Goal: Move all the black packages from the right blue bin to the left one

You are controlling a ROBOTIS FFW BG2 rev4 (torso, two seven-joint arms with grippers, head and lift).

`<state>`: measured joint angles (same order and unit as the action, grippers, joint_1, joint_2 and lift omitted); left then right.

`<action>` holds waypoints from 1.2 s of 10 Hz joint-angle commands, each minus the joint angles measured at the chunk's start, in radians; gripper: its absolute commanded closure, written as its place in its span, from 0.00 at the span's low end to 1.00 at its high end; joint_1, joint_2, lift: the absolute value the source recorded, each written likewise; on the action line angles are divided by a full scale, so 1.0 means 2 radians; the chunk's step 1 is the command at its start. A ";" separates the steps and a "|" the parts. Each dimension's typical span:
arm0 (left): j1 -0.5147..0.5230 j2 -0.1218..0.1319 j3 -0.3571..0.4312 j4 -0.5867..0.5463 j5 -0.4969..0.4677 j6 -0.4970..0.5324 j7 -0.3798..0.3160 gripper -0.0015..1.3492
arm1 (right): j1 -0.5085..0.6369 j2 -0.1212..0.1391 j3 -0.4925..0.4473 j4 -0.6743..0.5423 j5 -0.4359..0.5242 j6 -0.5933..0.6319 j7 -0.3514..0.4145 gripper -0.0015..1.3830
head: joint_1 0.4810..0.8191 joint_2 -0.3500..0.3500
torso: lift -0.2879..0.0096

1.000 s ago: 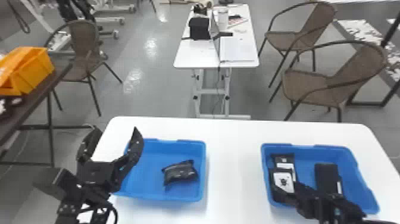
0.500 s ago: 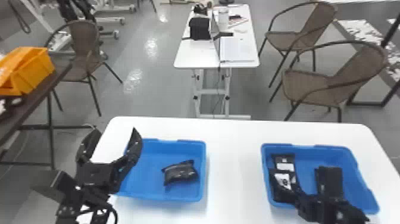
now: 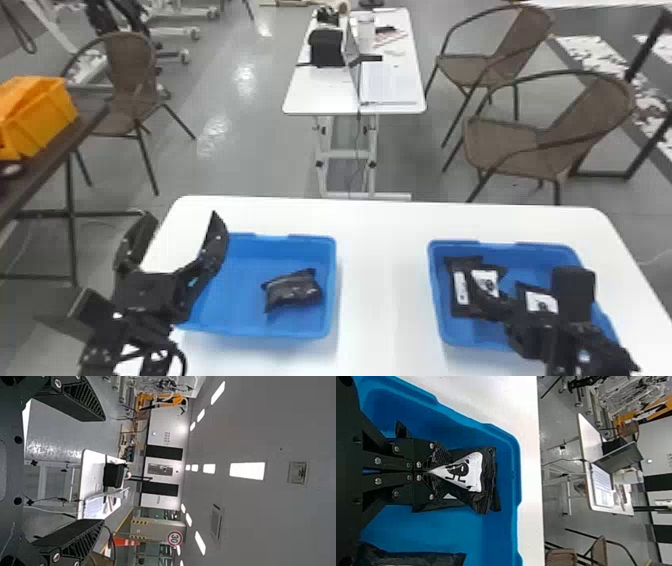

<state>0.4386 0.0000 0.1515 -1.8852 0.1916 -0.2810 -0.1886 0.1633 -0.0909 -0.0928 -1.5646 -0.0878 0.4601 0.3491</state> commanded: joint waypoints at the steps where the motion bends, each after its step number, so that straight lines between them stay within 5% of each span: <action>1: -0.001 -0.001 -0.001 -0.002 0.000 0.002 0.000 0.09 | 0.006 -0.004 -0.001 -0.047 -0.017 -0.001 0.002 0.93 | 0.63 0.58 | 0.97; 4: -0.012 -0.001 -0.011 -0.004 0.022 0.035 0.000 0.08 | -0.067 -0.026 0.046 -0.087 -0.037 0.019 0.102 0.93 | 0.63 0.63 | 0.97; 8: -0.045 -0.001 -0.034 -0.023 0.101 0.128 -0.006 0.08 | -0.147 -0.024 0.127 -0.061 -0.052 0.006 0.139 0.93 | 0.63 0.74 | 0.97; 12: -0.107 0.002 -0.032 -0.024 0.127 0.226 -0.074 0.08 | -0.217 -0.027 0.244 0.016 -0.114 -0.034 0.157 0.93 | 0.63 0.82 | 0.97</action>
<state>0.2379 0.0039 0.0895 -1.9328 0.4450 0.1498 -0.3353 -0.2553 -0.1432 0.3653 -1.5493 -0.3010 0.4024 0.6615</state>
